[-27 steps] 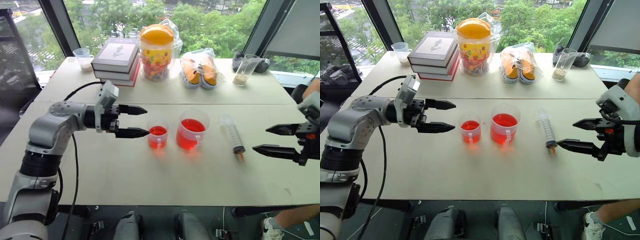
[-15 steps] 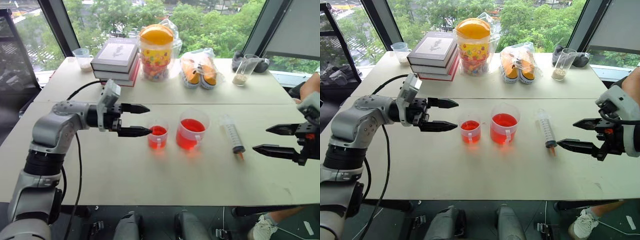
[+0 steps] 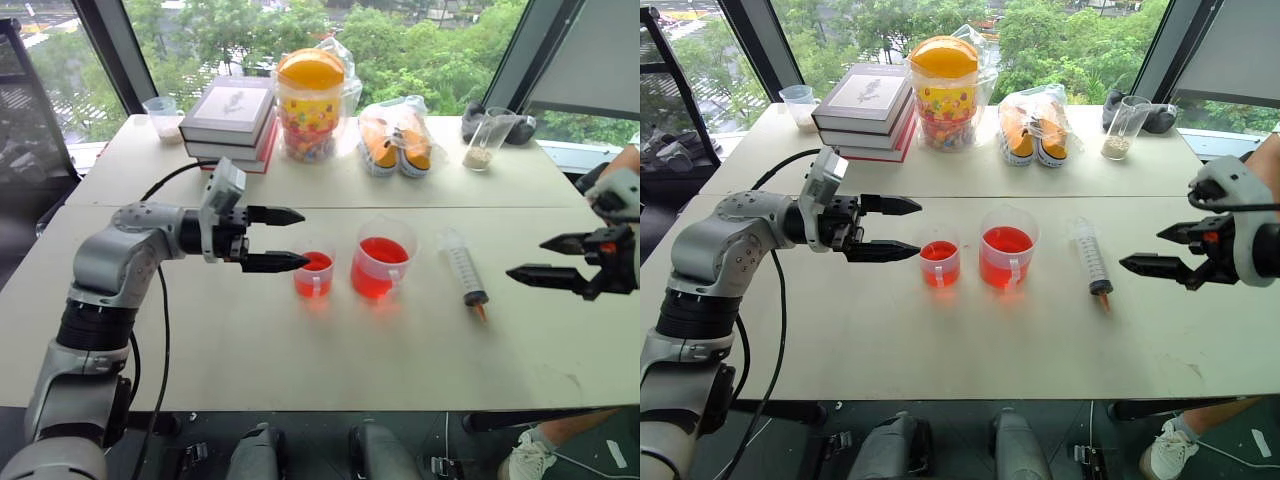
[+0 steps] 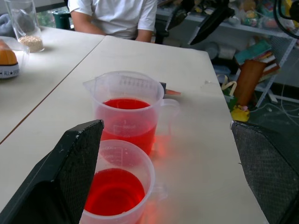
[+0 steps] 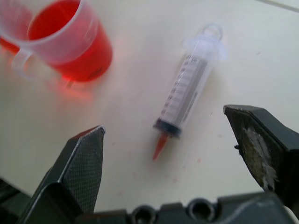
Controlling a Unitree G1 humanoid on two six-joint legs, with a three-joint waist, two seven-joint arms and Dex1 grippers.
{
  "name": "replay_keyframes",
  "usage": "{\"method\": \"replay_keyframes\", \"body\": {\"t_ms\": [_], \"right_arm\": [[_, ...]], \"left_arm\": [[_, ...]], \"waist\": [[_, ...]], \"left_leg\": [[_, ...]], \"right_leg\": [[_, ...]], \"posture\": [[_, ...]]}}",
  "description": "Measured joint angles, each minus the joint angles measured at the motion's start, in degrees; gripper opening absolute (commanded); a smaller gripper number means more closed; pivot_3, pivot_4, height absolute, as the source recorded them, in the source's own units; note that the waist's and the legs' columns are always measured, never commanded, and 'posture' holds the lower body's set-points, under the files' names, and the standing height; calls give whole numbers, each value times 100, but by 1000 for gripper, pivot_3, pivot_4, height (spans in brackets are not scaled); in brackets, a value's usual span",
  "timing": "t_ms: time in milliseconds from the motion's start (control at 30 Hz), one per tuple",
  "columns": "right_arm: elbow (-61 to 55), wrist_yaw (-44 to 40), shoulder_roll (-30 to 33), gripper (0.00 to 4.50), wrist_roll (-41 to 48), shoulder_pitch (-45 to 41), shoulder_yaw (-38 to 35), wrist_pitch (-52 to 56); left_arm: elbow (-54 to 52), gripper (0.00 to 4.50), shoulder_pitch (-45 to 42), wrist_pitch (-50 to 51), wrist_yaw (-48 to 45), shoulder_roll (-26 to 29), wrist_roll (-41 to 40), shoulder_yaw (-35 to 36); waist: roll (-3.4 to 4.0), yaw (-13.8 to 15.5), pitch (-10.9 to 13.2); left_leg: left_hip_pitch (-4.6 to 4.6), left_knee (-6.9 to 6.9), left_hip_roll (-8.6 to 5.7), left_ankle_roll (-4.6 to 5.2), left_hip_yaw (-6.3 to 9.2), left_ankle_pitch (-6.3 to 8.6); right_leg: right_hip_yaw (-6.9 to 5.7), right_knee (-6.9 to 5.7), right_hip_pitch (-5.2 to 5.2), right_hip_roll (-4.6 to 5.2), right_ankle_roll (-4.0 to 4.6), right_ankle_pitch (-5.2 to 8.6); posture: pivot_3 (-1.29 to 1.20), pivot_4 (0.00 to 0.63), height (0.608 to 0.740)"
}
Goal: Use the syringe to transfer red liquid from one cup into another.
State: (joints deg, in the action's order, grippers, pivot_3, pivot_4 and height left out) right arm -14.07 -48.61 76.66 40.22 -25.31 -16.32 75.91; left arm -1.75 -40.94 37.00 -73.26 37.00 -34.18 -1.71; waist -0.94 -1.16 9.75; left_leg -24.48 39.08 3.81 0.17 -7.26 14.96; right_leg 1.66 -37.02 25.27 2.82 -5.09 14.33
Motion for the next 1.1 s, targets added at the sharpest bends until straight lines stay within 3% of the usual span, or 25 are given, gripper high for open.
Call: {"method": "replay_keyframes", "body": {"t_ms": [100, 200, 367, 667, 900, 1000, 1100], "right_arm": [[734, 175, -347, 4477, -224, -1050, 909, 242], [1891, 326, -1122, 4477, -609, -2220, 1852, 497], [3709, 406, -1984, 4477, -1438, -3378, 3067, 446], [5786, 65, -2855, 4477, -2727, -3959, 4087, -508], [6643, -269, -3321, 4477, -3330, -4253, 4229, -987], [7050, -312, -3511, 3688, -3591, -4398, 4216, -1256], [7277, -431, -3570, 2113, -3852, -4453, 4220, -1460]], "left_arm": [[97, 4500, -26, -56, -18, -59, 52, -76], [222, 4500, -77, -195, -24, -208, 111, -166], [242, 4500, -144, -314, 34, -349, 130, -204], [-8, 4500, 164, -366, 362, -408, 126, -192], [-325, 4500, 335, -333, 580, -397, 85, -165], [-393, 4500, 419, -298, 641, -397, 70, -161], [-399, 4500, 445, -259, 698, -397, 67, -159]], "waist": [[0, 4, 0], [-1, -28, 0], [3, 14, -1], [4, 35, -1], [6, 1, -2], [5, -10, -3], [5, -3, -3]], "left_leg": [[-4, -4, -1, 0, -3, 0], [-2, 0, -1, 0, -13, 0], [-23, -4, -2, 2, -28, 0], [-95, 8, -3, 3, -26, 0], [-88, 8, -2, -1, -25, -3], [-82, 10, -2, -5, -25, -5], [-82, 11, -2, -7, -24, -7]], "right_leg": [[3, 1, 5, 0, 1, 0], [15, -2, 7, -2, 2, -2], [15, -7, 24, -7, -1, -3], [9, -18, 92, -9, -29, -18], [9, -25, 89, -13, -30, -19], [9, -25, 82, -13, -29, -20], [9, -26, 80, -13, -29, -20]], "posture": [[0, 150, 740], [0, 150, 740], [0, 150, 740], [0, 150, 740], [0, 150, 740], [0, 150, 740], [0, 150, 740]]}}
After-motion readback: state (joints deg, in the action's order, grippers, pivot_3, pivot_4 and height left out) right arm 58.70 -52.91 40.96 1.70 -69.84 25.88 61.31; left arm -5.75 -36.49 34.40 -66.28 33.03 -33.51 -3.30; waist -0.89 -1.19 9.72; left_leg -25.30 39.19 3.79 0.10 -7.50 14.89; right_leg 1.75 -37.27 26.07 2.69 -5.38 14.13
